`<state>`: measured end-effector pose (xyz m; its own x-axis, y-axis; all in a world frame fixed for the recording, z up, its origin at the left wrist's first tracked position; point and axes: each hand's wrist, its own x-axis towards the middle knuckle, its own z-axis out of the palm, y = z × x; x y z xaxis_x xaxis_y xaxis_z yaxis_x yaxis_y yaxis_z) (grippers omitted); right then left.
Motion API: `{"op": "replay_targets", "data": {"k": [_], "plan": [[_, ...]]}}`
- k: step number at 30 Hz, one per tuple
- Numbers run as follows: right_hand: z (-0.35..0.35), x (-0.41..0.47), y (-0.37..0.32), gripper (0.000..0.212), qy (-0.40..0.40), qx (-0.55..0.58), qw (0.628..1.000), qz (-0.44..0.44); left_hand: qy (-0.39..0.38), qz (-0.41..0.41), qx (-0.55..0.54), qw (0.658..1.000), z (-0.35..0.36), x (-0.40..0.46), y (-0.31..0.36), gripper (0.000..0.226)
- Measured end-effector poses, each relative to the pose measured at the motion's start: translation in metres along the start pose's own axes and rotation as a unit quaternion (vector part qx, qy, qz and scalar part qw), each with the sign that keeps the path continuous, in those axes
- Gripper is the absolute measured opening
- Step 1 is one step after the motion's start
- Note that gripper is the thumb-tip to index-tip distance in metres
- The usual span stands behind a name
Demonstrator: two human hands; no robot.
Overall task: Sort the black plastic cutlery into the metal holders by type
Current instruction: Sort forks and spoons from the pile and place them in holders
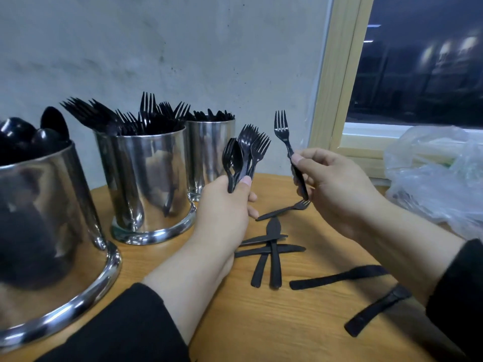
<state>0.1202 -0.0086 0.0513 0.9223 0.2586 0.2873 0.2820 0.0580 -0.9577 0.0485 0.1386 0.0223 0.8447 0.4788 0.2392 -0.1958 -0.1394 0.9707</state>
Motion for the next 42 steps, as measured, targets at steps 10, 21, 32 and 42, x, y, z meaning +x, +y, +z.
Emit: {"op": "replay_targets", "data": {"k": [10, 21, 32, 42], "plan": [[0.026, -0.016, 0.006, 0.014, -0.034, 0.057, 0.997, 0.047, -0.060, 0.004, -0.011, 0.998, 0.002, -0.007, 0.004, 0.026], [-0.030, 0.033, 0.025, 0.035, 0.051, -0.394, 0.918, -0.005, -0.048, -0.010, -0.019, 0.999, -0.002, -0.002, 0.004, 0.020], [-0.050, 0.065, 0.071, 0.026, 0.024, -0.495, 0.861, 0.118, -0.028, 0.002, 0.038, 0.999, -0.003, 0.001, 0.001, 0.024], [-0.047, 0.040, 0.006, 0.012, -0.004, -0.318, 0.941, -0.117, 0.031, 0.083, 0.191, 0.978, -0.008, 0.009, 0.005, 0.034]]}}
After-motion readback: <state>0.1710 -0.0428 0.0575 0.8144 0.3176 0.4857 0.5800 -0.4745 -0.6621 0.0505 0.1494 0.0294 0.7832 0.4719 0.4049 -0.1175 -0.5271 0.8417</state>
